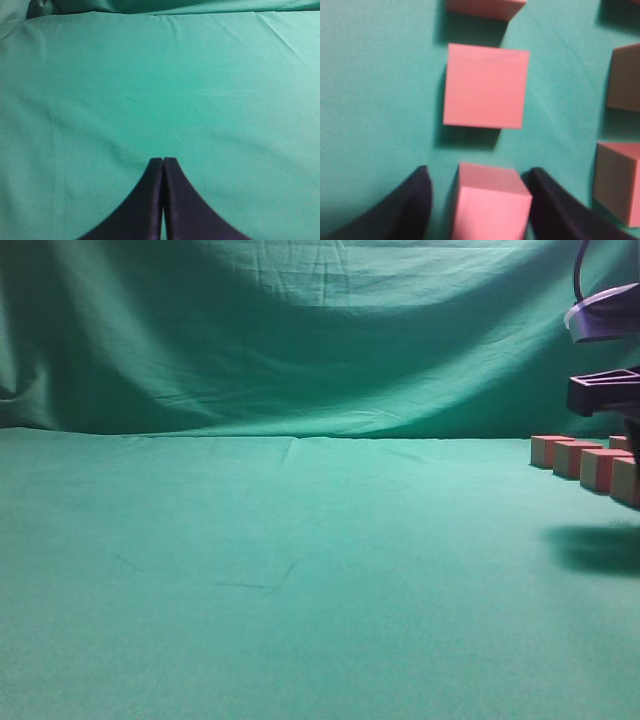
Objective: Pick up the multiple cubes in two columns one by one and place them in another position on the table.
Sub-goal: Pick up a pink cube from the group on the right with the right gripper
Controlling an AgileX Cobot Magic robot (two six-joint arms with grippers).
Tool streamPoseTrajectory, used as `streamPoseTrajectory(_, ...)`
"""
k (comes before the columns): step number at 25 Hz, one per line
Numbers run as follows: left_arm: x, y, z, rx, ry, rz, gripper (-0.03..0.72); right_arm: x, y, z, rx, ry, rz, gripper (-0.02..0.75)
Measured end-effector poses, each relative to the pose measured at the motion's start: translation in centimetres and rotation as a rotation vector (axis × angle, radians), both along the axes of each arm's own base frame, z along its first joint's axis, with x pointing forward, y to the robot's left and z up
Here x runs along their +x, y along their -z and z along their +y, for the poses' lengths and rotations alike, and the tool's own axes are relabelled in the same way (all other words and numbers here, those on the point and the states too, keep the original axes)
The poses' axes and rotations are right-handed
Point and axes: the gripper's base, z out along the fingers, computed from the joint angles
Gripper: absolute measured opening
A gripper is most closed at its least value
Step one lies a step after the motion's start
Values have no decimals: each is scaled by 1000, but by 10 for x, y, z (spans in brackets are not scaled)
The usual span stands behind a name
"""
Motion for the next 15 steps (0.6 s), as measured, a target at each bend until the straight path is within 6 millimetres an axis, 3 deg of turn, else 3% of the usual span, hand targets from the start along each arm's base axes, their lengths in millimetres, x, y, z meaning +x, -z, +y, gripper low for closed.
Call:
streamPoseTrajectory(2, 0, 0, 0, 0, 0, 0, 0, 0, 0, 0, 0, 0, -1, 255)
streamPoseTrajectory(9, 0, 0, 0, 0, 0, 0, 0, -2, -7, 0, -19, 19, 87, 256)
streamPoseTrajectory(12, 0, 0, 0, 0, 0, 0, 0, -1, -27, 7, -3, -59, 149, 256)
streamPoseTrajectory(15, 0, 0, 0, 0, 0, 0, 0, 0, -56, 28, 50, -196, 148, 256)
